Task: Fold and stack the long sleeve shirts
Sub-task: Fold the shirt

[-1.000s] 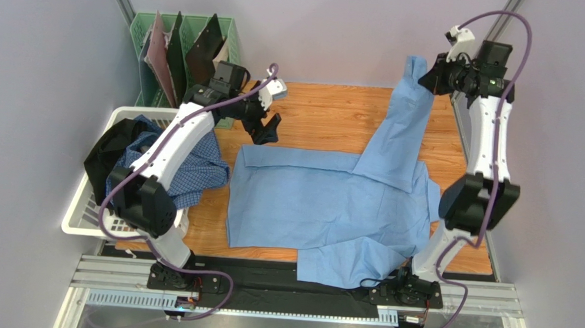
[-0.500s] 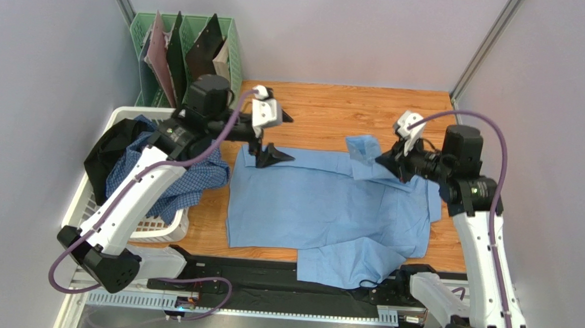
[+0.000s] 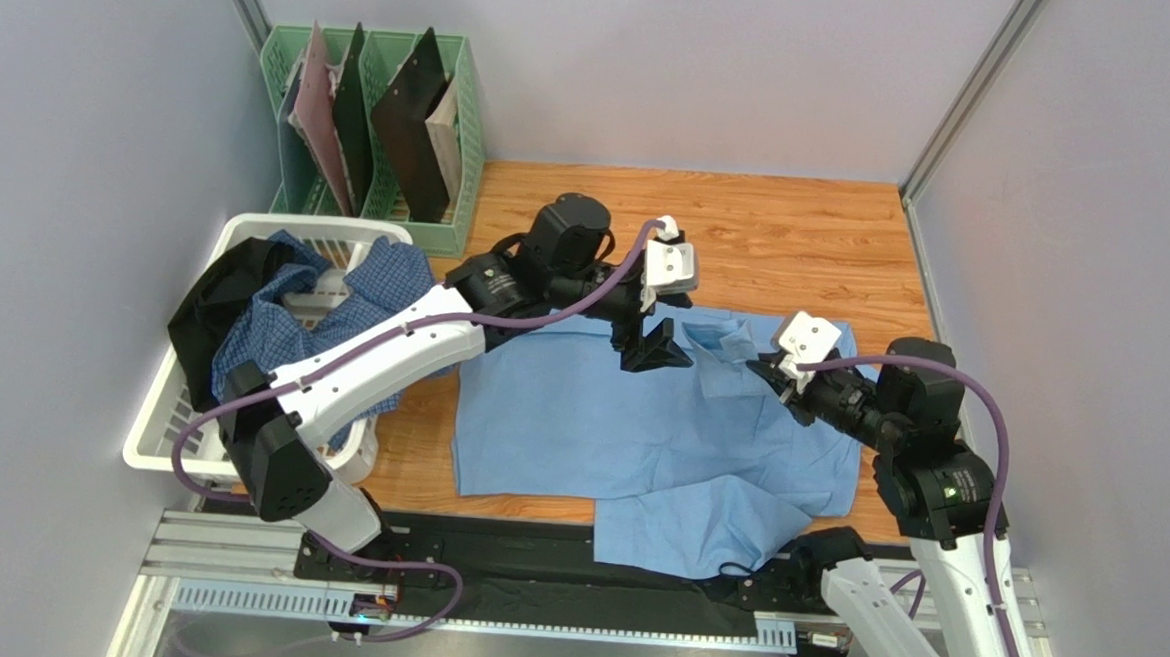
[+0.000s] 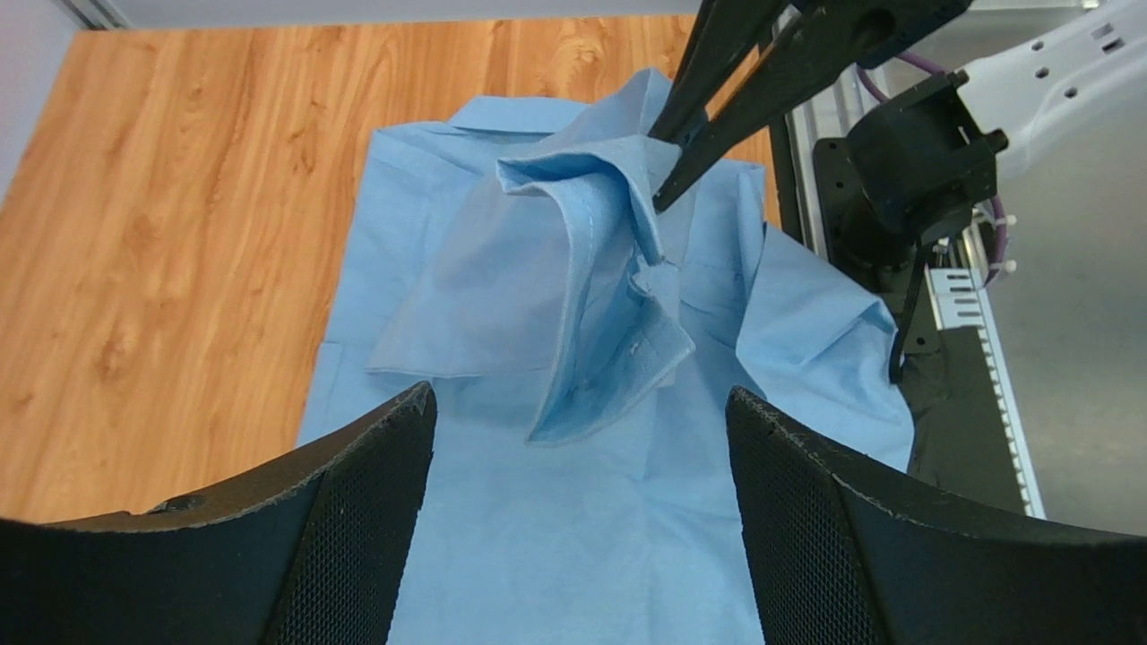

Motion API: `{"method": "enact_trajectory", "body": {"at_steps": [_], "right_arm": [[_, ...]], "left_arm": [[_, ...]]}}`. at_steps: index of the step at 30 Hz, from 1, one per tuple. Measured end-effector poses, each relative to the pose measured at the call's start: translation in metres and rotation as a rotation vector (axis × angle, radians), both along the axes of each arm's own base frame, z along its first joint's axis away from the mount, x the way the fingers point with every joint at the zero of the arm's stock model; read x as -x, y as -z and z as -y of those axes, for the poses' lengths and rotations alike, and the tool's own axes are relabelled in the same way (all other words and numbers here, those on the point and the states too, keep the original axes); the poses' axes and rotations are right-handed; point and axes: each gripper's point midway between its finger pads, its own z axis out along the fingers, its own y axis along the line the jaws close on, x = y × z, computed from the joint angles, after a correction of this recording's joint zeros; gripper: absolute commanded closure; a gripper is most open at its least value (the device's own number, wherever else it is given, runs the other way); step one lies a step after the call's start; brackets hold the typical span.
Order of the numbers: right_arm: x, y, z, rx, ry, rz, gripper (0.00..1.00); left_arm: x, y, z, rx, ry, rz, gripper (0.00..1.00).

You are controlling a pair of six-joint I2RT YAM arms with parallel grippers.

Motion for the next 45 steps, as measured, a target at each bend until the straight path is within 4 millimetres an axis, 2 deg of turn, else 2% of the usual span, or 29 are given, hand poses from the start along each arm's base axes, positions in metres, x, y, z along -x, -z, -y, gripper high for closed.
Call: {"method": "enact_trajectory", "body": {"at_steps": [6, 9, 10, 11, 12, 14, 15, 16, 17, 19, 20, 24, 27, 30, 33, 35, 39, 43, 45], "right_arm": [[0.0, 0.002, 0.0, 0.015, -0.009, 0.012, 0.99], [0.0, 0.002, -0.001, 0.019, -0.018, 0.018, 0.98], [0.001, 0.001, -0.002, 0.02, -0.02, 0.02, 0.98], [0.001, 0.001, -0.002, 0.02, -0.023, 0.02, 0.98], [0.002, 0.001, -0.003, 0.019, -0.025, 0.022, 0.98], [0.003, 0.0, -0.003, 0.017, -0.027, 0.029, 0.96], [0.004, -0.002, -0.002, 0.016, -0.027, 0.034, 0.92], [0.005, -0.003, -0.002, 0.014, -0.027, 0.042, 0.82], [0.007, -0.004, -0.001, 0.012, -0.025, 0.047, 0.49], [0.011, -0.007, -0.001, 0.006, -0.024, 0.059, 0.18], [0.012, -0.008, 0.0, 0.005, -0.022, 0.065, 0.08], [0.009, -0.007, 0.013, 0.031, 0.058, 0.07, 0.04], [0.002, -0.007, 0.031, 0.053, 0.174, 0.055, 0.03], [-0.003, -0.019, 0.047, 0.053, 0.28, 0.071, 0.02], [-0.006, -0.033, 0.058, 0.04, 0.354, 0.096, 0.02], [-0.008, -0.039, 0.065, 0.035, 0.396, 0.114, 0.01], [-0.01, -0.041, 0.072, 0.043, 0.441, 0.123, 0.03], [-0.017, -0.036, 0.075, 0.06, 0.459, 0.103, 0.06], [-0.029, -0.028, 0.076, 0.08, 0.472, 0.062, 0.08]], "left_arm": [[0.008, 0.003, 0.017, -0.007, 0.018, -0.046, 0.17], [0.016, -0.002, 0.027, 0.001, 0.042, -0.05, 0.34], [0.019, -0.004, 0.031, 0.004, 0.05, -0.054, 0.52], [0.021, -0.005, 0.035, 0.004, 0.057, -0.061, 0.62], [0.022, -0.006, 0.037, 0.006, 0.062, -0.064, 0.81], [0.026, -0.005, 0.042, -0.001, 0.07, -0.092, 1.0], [0.027, -0.004, 0.043, -0.006, 0.071, -0.106, 1.0], [0.028, -0.004, 0.045, -0.013, 0.074, -0.119, 1.0], [0.028, -0.005, 0.046, -0.015, 0.078, -0.125, 1.0], [0.03, -0.007, 0.046, -0.021, 0.084, -0.136, 1.0], [0.032, -0.006, 0.045, -0.028, 0.09, -0.143, 1.0], [0.053, -0.003, 0.032, -0.052, 0.129, -0.129, 1.0], [0.098, -0.002, 0.015, -0.078, 0.222, -0.072, 1.0], [0.158, -0.006, -0.001, -0.076, 0.365, 0.008, 1.0], [0.195, -0.009, -0.009, -0.072, 0.467, 0.044, 1.0], [0.205, -0.007, -0.009, -0.076, 0.497, 0.058, 1.0], [0.211, 0.006, -0.004, -0.111, 0.515, 0.054, 1.0], [0.205, 0.023, 0.005, -0.157, 0.49, 0.045, 1.0], [0.195, 0.033, 0.013, -0.185, 0.447, 0.021, 1.0]]}}
